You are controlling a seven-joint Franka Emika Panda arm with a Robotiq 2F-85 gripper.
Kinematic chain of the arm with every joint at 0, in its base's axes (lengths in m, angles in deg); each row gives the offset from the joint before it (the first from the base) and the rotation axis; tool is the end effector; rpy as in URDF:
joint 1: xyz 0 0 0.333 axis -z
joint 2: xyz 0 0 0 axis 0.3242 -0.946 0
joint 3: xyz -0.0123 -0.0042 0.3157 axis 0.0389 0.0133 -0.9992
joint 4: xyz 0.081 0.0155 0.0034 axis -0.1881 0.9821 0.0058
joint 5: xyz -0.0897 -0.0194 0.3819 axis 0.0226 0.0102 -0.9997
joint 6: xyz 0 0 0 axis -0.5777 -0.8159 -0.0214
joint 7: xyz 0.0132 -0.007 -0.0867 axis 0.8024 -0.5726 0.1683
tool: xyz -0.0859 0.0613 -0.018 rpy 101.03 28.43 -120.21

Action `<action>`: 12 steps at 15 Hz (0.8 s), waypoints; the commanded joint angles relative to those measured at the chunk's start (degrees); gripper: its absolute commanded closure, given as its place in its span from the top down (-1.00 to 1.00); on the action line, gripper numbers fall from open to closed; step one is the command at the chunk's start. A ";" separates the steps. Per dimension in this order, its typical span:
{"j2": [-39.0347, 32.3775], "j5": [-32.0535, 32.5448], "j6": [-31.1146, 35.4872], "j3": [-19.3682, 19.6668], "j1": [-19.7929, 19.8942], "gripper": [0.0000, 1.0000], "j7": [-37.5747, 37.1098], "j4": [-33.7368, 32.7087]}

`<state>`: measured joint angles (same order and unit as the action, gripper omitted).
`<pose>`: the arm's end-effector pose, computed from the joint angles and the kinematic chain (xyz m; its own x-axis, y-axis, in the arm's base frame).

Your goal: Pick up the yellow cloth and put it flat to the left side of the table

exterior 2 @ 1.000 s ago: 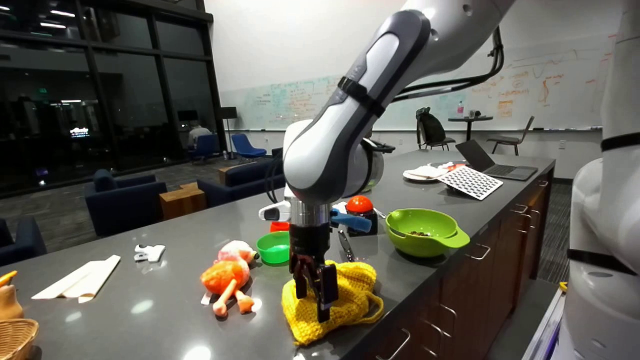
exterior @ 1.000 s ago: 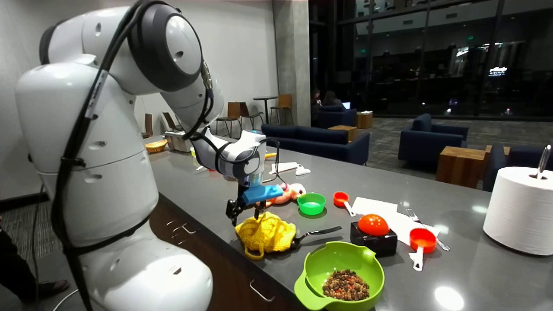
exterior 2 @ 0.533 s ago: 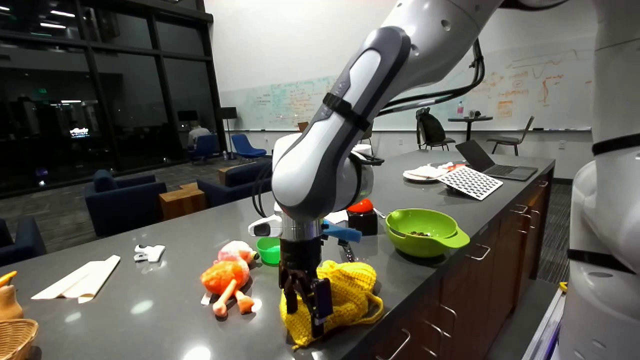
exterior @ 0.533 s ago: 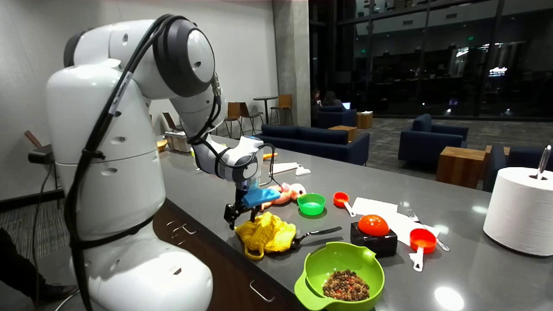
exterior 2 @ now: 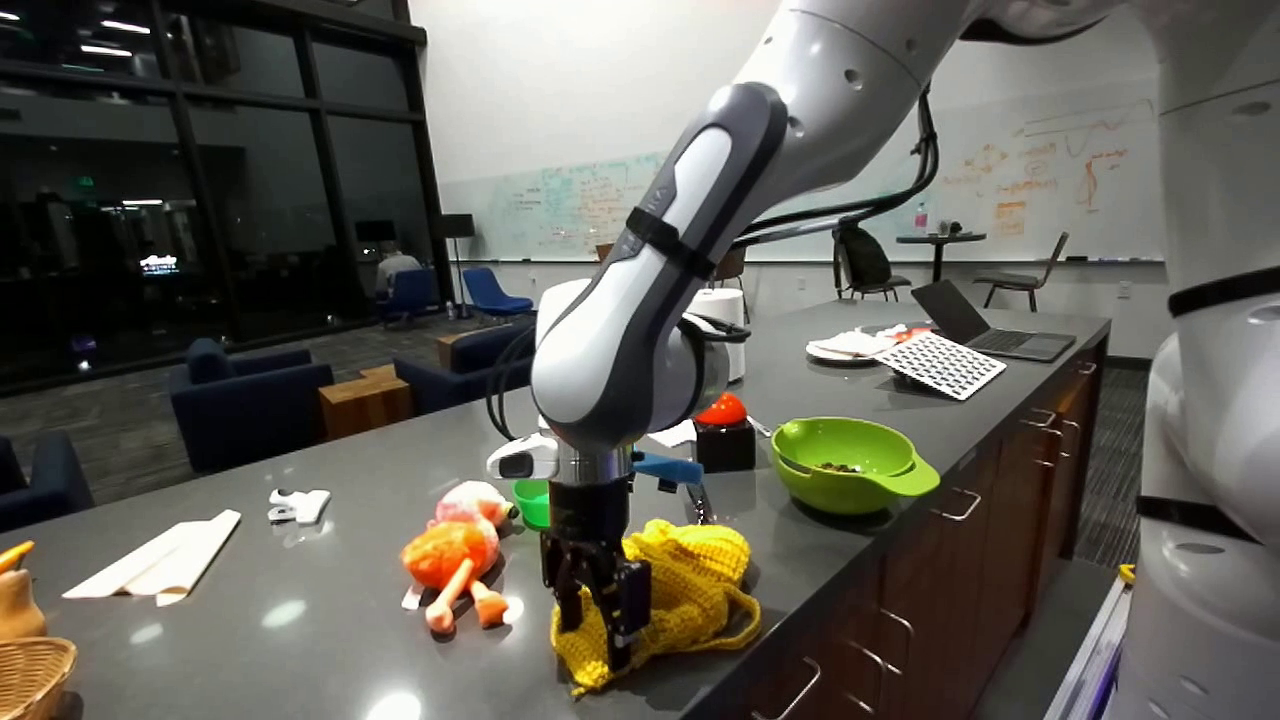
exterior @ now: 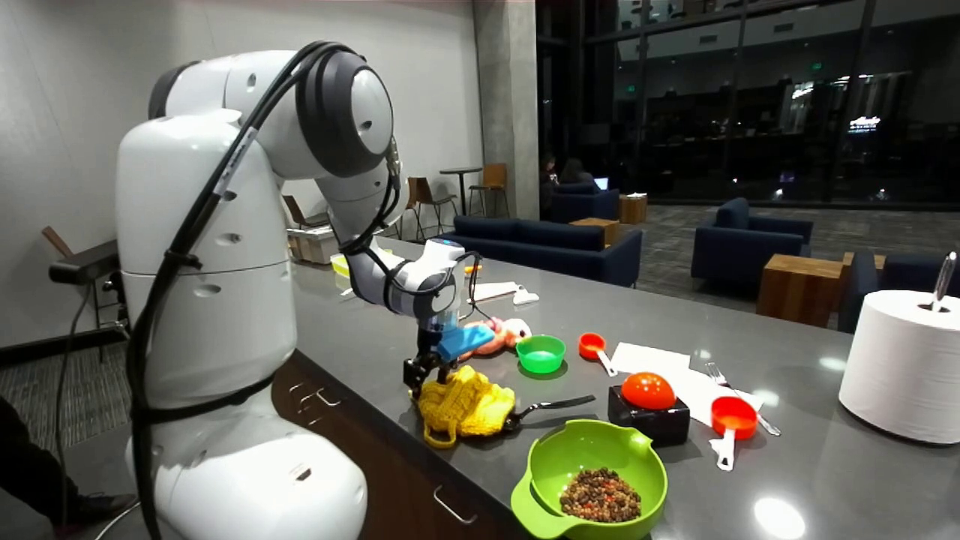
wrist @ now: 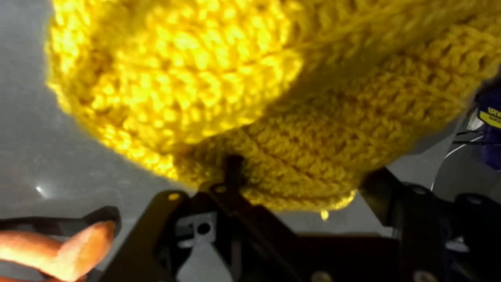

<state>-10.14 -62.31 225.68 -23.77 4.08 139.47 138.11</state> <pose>0.4204 0.2470 0.2504 -0.0626 0.9834 0.1705 0.9917 0.0804 -0.0999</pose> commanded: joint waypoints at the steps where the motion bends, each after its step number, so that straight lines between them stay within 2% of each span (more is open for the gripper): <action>1: -1.68 0.96 0.09 -1.16 1.59 -0.13 2.82 -1.55; 6: -0.89 0.82 0.86 -1.88 1.60 -0.91 3.92 -1.09; 8: 0.00 0.76 0.40 -2.12 1.64 -1.00 3.74 -1.13; 10: 0.90 0.81 0.04 -2.25 1.68 -0.95 3.45 -1.19; 12: 1.97 0.83 -0.12 -2.35 1.59 -0.99 3.25 -1.28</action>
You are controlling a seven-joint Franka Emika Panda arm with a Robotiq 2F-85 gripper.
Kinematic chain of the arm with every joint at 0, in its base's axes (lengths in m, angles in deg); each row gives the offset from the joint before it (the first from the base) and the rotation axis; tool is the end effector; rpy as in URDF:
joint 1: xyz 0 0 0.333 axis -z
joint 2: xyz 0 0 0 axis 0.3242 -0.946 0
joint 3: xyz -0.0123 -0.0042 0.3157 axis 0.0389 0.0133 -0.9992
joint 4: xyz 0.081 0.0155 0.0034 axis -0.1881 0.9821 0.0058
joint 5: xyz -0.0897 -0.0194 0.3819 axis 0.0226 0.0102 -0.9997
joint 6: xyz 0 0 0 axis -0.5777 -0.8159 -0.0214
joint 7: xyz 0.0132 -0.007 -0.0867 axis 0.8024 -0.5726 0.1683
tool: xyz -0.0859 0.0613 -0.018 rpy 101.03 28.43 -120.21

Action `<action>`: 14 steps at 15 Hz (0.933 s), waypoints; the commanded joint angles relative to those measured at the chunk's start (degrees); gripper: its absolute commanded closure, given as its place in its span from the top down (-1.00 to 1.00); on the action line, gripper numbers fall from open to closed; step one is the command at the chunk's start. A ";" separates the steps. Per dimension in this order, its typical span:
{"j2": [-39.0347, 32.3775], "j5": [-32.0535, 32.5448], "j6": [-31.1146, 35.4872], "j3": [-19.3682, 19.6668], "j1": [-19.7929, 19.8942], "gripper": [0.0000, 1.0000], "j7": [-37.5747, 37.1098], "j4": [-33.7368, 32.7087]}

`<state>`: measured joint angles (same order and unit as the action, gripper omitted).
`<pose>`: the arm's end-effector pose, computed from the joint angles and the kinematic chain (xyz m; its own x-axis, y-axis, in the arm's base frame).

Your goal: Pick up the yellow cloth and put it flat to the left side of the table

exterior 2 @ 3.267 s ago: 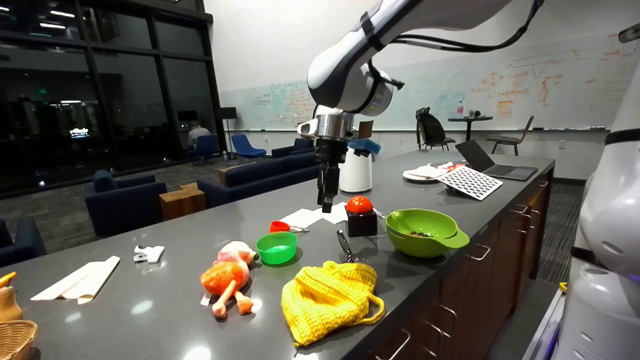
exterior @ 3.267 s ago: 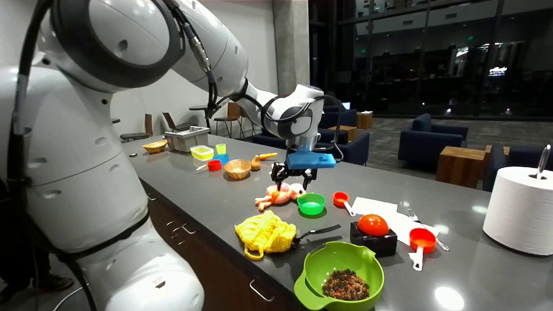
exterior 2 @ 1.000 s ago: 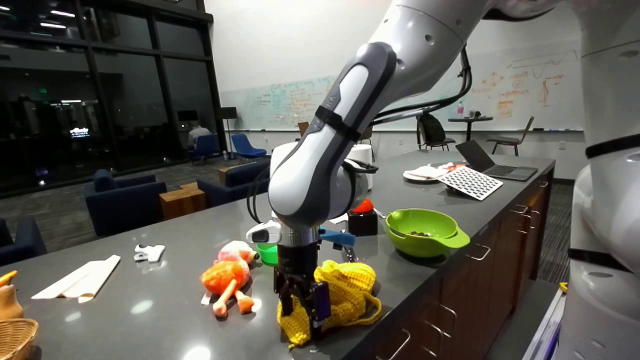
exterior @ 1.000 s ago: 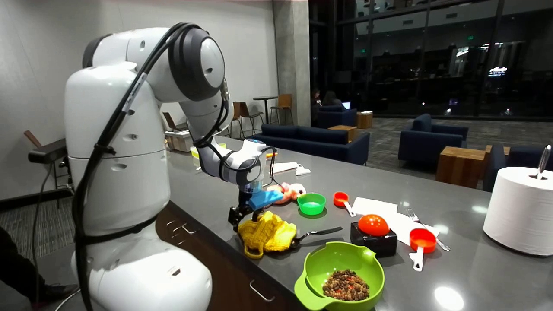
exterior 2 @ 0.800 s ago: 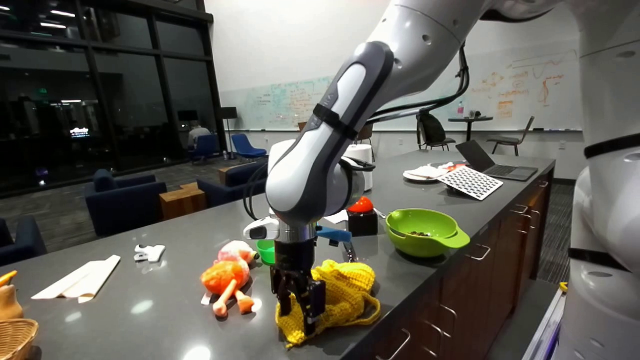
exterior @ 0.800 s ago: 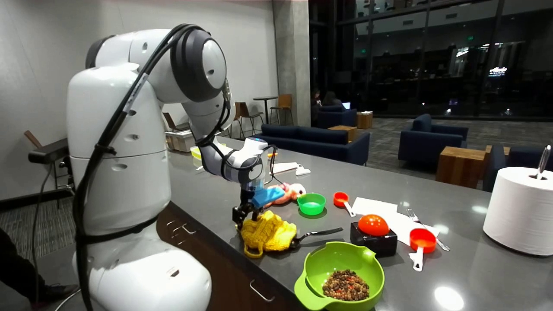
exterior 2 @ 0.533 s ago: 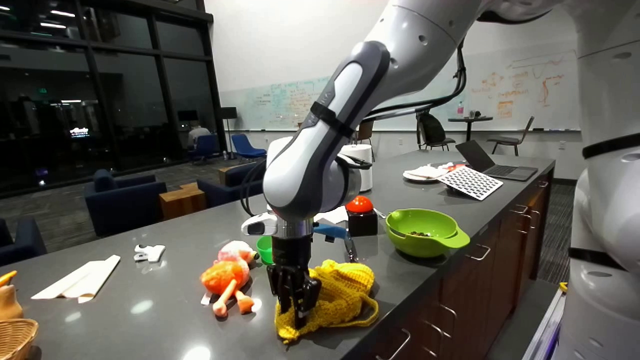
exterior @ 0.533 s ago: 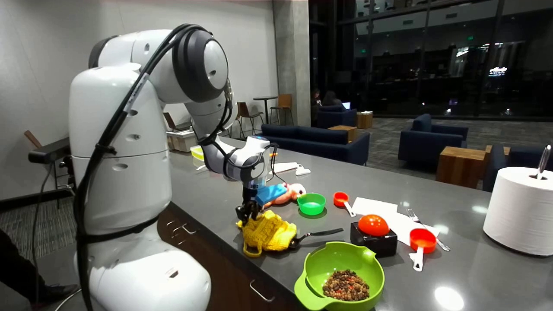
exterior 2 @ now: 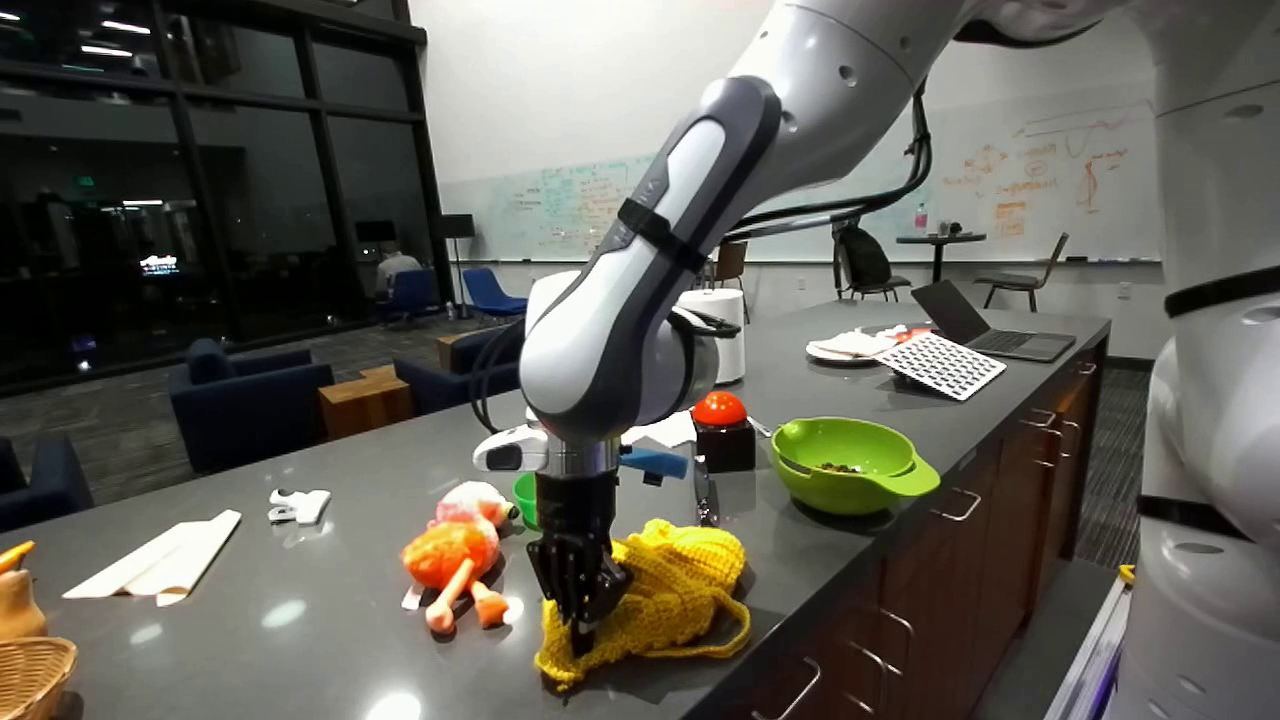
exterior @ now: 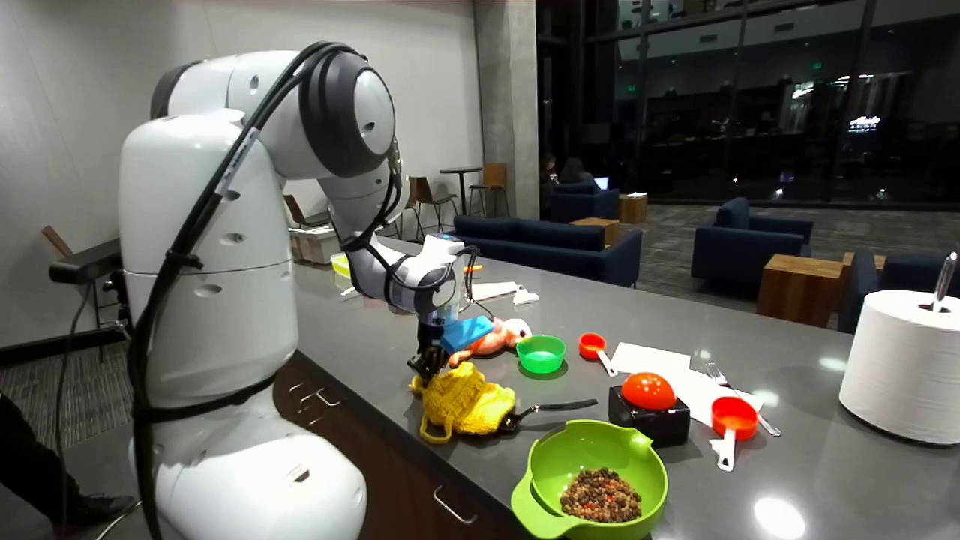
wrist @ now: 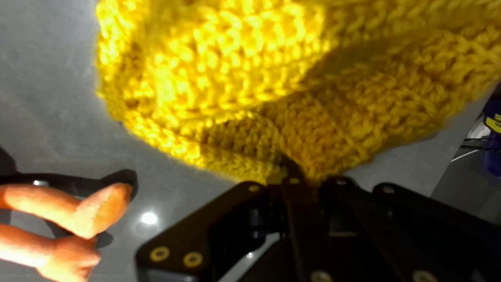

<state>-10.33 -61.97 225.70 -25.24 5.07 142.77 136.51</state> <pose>0.4274 0.2558 0.2597 -0.1352 0.9730 0.1870 0.9865 0.1497 -0.0660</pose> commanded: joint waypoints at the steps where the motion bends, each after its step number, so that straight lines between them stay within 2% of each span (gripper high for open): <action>1: 2.63 0.56 -0.28 -0.90 0.57 -0.96 -0.01 0.10; 8: 6.41 -2.98 -2.27 -1.76 0.11 -0.96 4.19 -2.51; 14: 9.45 -5.66 -6.78 -1.61 -1.74 -0.96 8.60 -5.91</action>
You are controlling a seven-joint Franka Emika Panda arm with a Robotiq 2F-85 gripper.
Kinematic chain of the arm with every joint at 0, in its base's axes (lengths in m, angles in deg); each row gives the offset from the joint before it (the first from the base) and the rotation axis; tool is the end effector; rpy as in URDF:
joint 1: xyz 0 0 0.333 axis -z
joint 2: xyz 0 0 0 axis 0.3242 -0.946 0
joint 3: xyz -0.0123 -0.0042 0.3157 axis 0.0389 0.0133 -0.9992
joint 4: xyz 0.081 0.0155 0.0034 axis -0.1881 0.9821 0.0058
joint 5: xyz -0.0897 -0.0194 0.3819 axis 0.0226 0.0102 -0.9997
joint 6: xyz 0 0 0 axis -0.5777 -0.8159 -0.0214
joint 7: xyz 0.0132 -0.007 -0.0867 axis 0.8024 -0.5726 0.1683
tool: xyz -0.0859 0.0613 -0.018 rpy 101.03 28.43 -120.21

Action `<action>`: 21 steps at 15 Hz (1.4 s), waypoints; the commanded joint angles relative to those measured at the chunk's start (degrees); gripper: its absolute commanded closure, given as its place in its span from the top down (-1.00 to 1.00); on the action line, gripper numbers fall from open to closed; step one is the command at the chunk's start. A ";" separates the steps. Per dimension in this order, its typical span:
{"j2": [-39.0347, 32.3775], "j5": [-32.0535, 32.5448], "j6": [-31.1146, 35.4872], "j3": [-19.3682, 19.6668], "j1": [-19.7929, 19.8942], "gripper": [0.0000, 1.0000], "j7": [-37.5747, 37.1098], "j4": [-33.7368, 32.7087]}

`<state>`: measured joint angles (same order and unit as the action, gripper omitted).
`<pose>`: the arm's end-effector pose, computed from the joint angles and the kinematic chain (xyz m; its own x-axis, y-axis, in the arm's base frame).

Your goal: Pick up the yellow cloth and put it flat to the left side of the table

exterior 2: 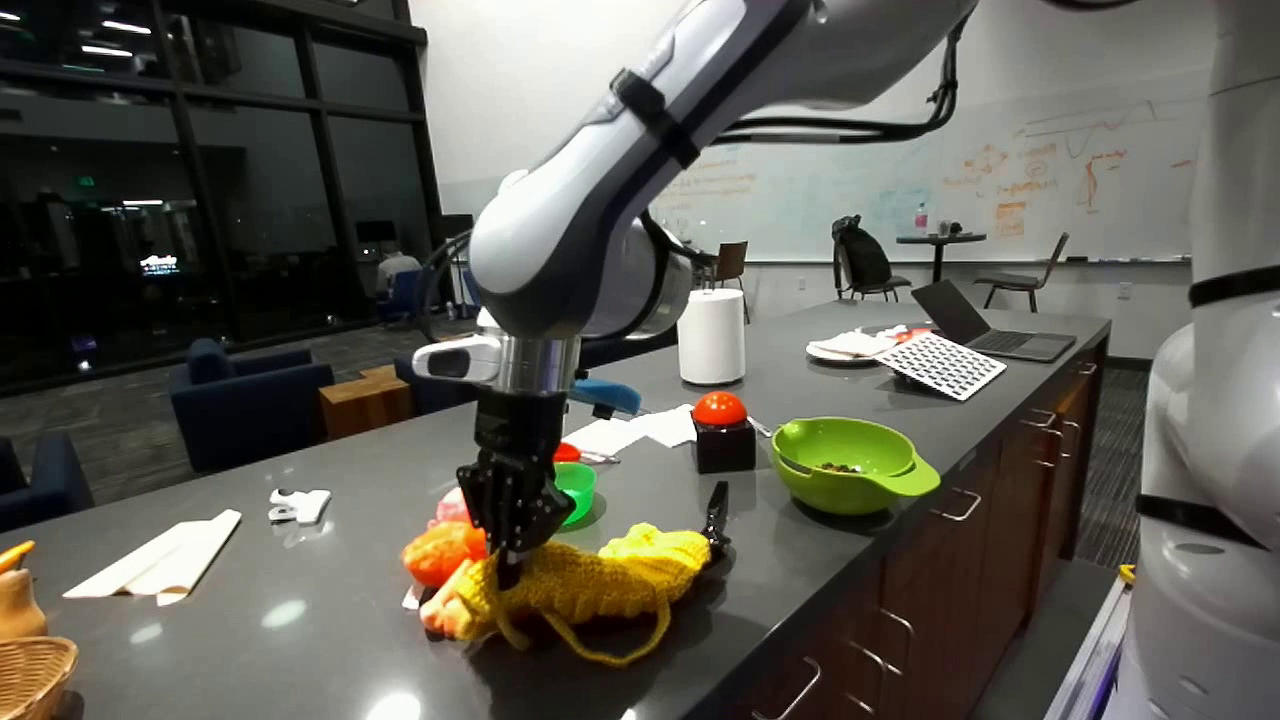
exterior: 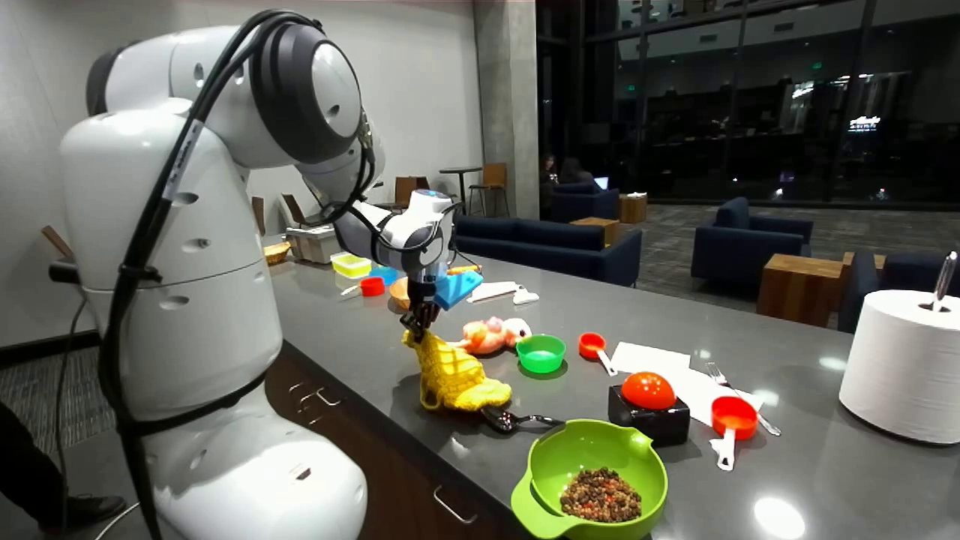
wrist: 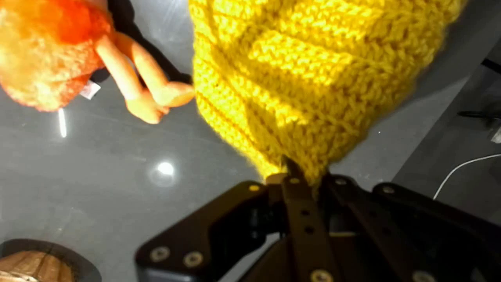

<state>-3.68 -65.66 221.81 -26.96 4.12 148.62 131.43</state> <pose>0.4369 0.2909 0.3466 -0.2674 0.9295 0.2542 0.9636 0.2570 0.0739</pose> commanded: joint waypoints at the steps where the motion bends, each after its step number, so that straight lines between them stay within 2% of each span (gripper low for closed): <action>1: 2.95 -2.18 -3.68 0.21 -1.12 -0.96 3.18 -1.44; 4: 2.32 -4.68 -5.26 0.55 -1.78 -0.96 5.99 -2.54; 9: -1.27 -13.14 -7.21 0.91 -1.29 -0.96 14.10 -3.25; 10: -2.08 -14.46 -8.00 0.95 -1.07 -0.34 15.30 -3.53; 12: -3.48 -15.91 -8.88 0.95 -0.54 -0.25 16.65 -3.79; 17: -5.83 -15.54 -11.43 0.88 0.68 0.40 16.26 -5.03; 21: -6.01 -10.88 -9.93 1.19 0.65 0.95 13.00 -5.12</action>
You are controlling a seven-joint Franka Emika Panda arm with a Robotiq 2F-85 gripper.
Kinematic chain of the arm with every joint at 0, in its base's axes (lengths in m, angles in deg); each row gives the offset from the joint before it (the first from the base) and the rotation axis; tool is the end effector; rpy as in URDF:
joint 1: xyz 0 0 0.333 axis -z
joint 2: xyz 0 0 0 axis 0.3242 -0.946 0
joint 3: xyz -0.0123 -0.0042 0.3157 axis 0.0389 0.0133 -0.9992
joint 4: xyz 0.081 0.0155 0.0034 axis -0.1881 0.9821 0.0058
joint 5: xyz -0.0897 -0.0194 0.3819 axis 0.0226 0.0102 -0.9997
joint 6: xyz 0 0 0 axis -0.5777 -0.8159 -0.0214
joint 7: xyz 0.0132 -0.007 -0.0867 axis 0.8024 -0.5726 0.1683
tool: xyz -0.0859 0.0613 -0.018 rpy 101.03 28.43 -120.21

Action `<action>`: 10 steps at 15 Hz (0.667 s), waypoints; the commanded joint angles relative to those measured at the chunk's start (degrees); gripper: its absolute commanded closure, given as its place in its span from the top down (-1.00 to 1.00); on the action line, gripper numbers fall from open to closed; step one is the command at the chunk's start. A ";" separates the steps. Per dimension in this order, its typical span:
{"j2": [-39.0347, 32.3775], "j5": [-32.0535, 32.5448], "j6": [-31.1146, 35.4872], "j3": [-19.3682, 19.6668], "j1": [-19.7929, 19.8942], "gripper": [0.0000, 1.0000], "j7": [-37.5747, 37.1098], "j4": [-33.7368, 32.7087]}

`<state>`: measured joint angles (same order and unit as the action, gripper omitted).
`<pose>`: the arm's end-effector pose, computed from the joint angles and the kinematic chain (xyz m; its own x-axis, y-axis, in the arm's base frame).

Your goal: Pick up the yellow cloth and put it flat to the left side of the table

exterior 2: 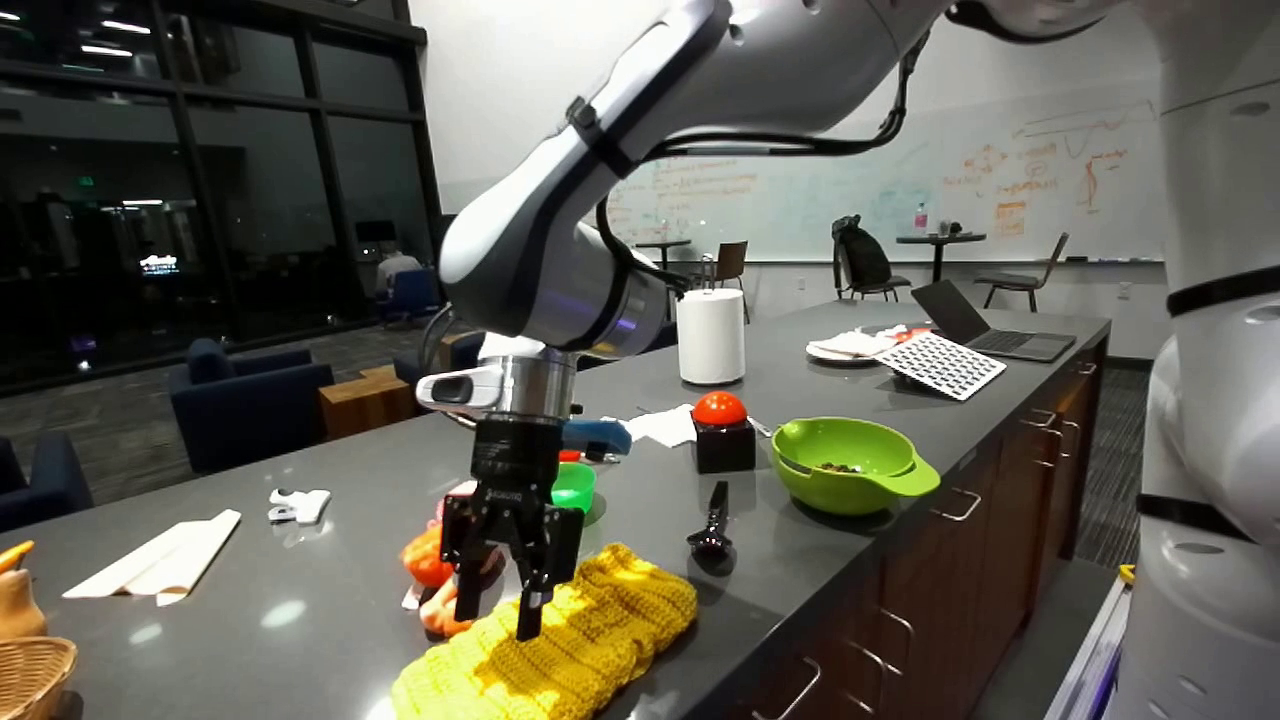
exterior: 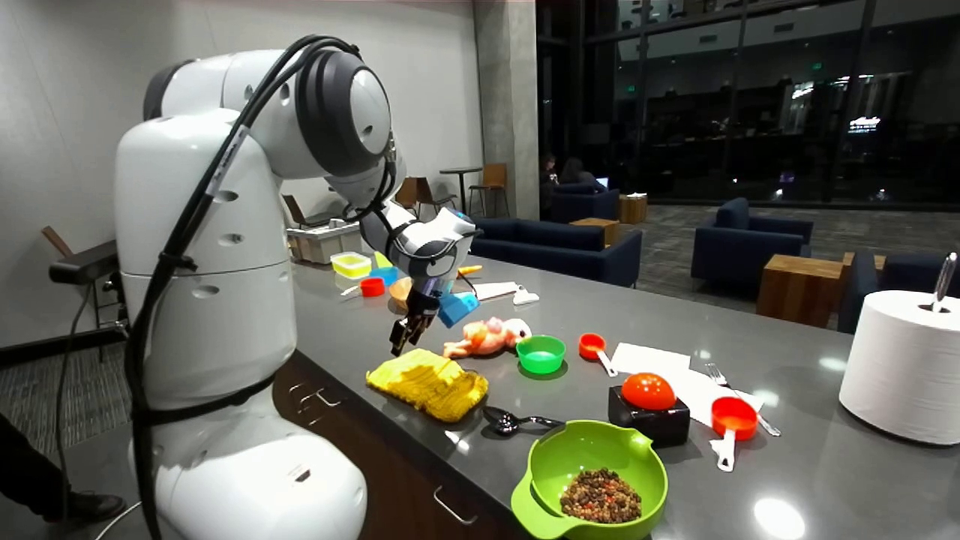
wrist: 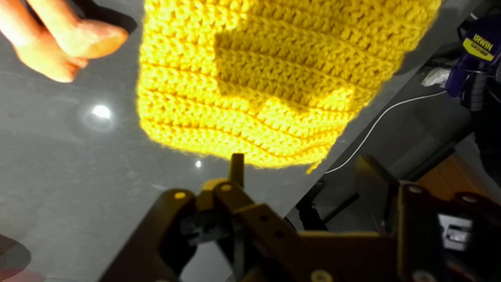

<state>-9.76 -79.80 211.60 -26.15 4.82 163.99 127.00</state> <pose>0.4443 0.2947 0.3133 -0.2935 0.8434 0.4501 0.9276 0.3652 -0.0794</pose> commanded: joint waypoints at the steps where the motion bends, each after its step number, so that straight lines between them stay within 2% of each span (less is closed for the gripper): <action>1: 0.08 5.23 1.07 0.62 -0.15 1.00 -3.97 -0.55; 10: -2.40 24.15 9.85 3.30 0.35 1.00 -24.47 -0.10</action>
<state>-11.51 -60.90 219.24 -23.81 4.89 146.16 126.99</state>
